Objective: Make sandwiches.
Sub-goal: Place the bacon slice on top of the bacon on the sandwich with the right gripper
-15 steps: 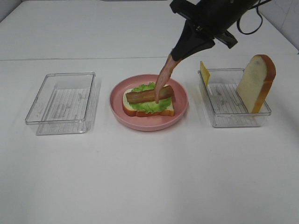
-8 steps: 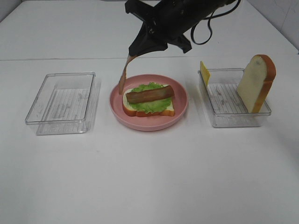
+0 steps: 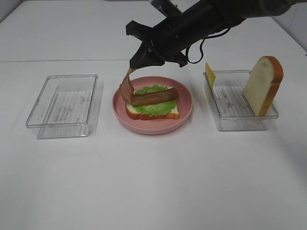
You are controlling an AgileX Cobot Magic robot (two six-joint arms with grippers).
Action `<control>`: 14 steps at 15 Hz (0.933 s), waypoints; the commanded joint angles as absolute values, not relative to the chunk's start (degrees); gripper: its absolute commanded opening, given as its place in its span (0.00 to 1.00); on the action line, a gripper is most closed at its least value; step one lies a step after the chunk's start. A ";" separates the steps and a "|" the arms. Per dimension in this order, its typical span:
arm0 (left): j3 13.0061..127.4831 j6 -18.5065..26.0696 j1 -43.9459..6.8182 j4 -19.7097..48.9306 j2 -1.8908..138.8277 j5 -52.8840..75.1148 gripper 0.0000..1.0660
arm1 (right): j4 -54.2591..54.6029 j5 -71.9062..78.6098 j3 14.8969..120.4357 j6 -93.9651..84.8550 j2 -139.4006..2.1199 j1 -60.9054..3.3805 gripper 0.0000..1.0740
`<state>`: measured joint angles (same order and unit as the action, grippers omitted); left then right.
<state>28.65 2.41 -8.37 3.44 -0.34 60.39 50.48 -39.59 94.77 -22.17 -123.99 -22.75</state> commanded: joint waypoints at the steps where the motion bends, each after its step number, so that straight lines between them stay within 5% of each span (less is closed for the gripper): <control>1: 28.53 2.46 -8.59 3.50 -1.49 59.87 0.74 | 41.25 -38.73 94.94 -15.41 -123.93 -22.69 0.00; 6: 28.53 2.46 -8.59 3.50 -1.49 59.87 0.74 | 19.48 -38.39 94.94 0.46 -123.93 -22.69 0.00; 14: 28.53 2.46 -8.59 3.50 -1.49 59.87 0.74 | 15.24 -38.39 94.94 2.23 -123.93 -22.69 0.00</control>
<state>28.65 2.41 -8.37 3.44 -0.34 60.39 15.64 -38.67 94.77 2.12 -123.99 -22.69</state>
